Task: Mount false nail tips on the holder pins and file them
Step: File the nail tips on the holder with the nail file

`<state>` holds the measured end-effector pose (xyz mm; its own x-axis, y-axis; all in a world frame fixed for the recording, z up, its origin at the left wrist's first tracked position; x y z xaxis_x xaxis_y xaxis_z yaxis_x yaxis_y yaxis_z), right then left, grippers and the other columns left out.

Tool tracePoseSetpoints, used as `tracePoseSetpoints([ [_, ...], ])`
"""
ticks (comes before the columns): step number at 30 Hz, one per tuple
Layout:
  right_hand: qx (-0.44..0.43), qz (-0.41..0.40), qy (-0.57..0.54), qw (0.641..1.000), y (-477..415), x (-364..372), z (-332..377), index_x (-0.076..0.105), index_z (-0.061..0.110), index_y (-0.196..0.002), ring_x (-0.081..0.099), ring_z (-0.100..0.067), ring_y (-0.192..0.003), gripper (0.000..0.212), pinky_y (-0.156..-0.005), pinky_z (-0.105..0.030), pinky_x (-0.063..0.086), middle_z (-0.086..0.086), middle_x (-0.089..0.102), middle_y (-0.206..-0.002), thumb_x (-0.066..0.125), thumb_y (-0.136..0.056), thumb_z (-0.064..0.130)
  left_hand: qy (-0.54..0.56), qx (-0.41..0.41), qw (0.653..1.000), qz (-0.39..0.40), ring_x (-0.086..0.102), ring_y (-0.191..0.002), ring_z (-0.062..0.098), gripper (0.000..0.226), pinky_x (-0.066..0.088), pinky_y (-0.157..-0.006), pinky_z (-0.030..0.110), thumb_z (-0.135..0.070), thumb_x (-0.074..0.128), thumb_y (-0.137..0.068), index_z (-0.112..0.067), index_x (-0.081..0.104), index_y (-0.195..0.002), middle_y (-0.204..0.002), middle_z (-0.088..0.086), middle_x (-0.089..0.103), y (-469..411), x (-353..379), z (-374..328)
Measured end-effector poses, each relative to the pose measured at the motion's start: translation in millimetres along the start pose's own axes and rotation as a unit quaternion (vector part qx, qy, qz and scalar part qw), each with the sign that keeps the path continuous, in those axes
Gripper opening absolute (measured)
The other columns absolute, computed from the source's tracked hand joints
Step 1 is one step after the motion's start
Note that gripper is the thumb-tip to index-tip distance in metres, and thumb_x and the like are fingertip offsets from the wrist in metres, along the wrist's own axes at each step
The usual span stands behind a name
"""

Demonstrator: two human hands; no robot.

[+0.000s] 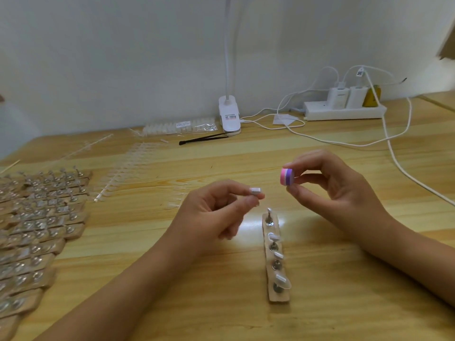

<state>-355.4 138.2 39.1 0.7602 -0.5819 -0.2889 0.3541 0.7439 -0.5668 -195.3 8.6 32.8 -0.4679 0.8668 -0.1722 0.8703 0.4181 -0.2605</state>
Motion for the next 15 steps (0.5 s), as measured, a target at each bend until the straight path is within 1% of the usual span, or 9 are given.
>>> tracePoseSetpoints([
  [1,0.019,-0.006,-0.016,1.000,-0.4,-1.3,-1.3,0.065,0.013,-0.105,0.065,-0.022,-0.101,0.027,-0.090,-0.027,0.054,0.003,0.067,-0.103,0.070,-0.080,0.022,-0.032,-0.018,0.999,0.010,0.045,-0.047,0.007,0.012,0.040,-0.049,0.017,-0.035,0.072,-0.082,-0.031,0.078,-0.091,-0.062,0.021,0.058,-0.5,-2.3,2.8],
  [2,0.038,-0.013,-0.028,0.999,-1.1,-2.7,-2.5,0.065,0.014,-0.104,0.065,-0.021,-0.101,0.028,-0.090,-0.028,0.055,0.003,0.068,-0.103,0.070,-0.079,0.026,-0.068,-0.032,0.997,0.027,0.043,-0.047,0.006,0.013,0.038,-0.049,0.017,-0.037,0.072,-0.080,-0.032,0.078,-0.091,-0.059,0.015,0.058,-0.4,-2.8,6.0],
  [4,0.063,-0.026,-0.042,0.997,-2.1,-5.0,-4.3,0.066,0.019,-0.103,0.066,-0.018,-0.101,0.029,-0.090,-0.029,0.055,0.005,0.070,-0.102,0.071,-0.077,0.031,-0.123,-0.047,0.989,0.066,0.042,-0.048,0.004,0.013,0.036,-0.051,0.016,-0.036,0.072,-0.082,-0.032,0.077,-0.093,-0.051,-0.008,0.053,0.7,1.7,11.5],
  [5,0.069,-0.028,-0.044,0.996,-2.4,-5.5,-4.9,0.066,0.021,-0.102,0.066,-0.018,-0.101,0.029,-0.090,-0.029,0.055,0.005,0.070,-0.102,0.071,-0.076,0.033,-0.137,-0.048,0.987,0.076,0.043,-0.048,0.004,0.011,0.036,-0.052,0.015,-0.034,0.073,-0.084,-0.032,0.077,-0.094,-0.050,-0.011,0.051,1.1,4.8,12.9],
  [9,0.078,-0.021,-0.030,0.996,-2.2,-3.8,-5.7,0.066,0.020,-0.103,0.066,-0.018,-0.101,0.033,-0.089,-0.029,0.055,0.003,0.069,-0.103,0.071,-0.076,0.037,-0.157,-0.034,0.983,0.085,0.042,-0.047,0.000,0.010,0.034,-0.052,0.012,-0.028,0.073,-0.087,-0.032,0.078,-0.095,-0.049,-0.013,0.051,-1.0,15.1,13.0],
  [11,0.080,-0.012,-0.021,0.997,-2.2,-3.0,-5.6,0.066,0.019,-0.105,0.066,-0.018,-0.102,0.034,-0.088,-0.028,0.055,0.003,0.069,-0.104,0.070,-0.077,0.038,-0.168,-0.033,0.981,0.094,0.042,-0.048,0.000,0.012,0.034,-0.052,0.012,-0.027,0.073,-0.087,-0.035,0.078,-0.095,-0.049,-0.014,0.052,-1.9,17.6,12.3],
  [15,0.086,-0.008,-0.008,0.996,-2.7,-3.3,-5.8,0.066,0.022,-0.106,0.065,-0.015,-0.102,0.034,-0.088,-0.027,0.055,0.006,0.069,-0.105,0.069,-0.077,0.040,-0.206,-0.036,0.972,0.109,0.047,-0.050,-0.001,0.016,0.039,-0.055,0.014,-0.028,0.071,-0.087,-0.038,0.076,-0.098,-0.055,-0.019,0.060,-1.6,15.4,13.1],
])
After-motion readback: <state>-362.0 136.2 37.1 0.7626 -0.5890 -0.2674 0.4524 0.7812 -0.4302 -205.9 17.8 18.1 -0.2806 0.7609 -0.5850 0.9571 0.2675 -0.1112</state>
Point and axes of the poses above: each hand's wrist, its own y-axis away from the middle knuckle, its own x-axis out of the palm, z = x × y, the point moved 4 cm from there along -y, towards the middle knuckle
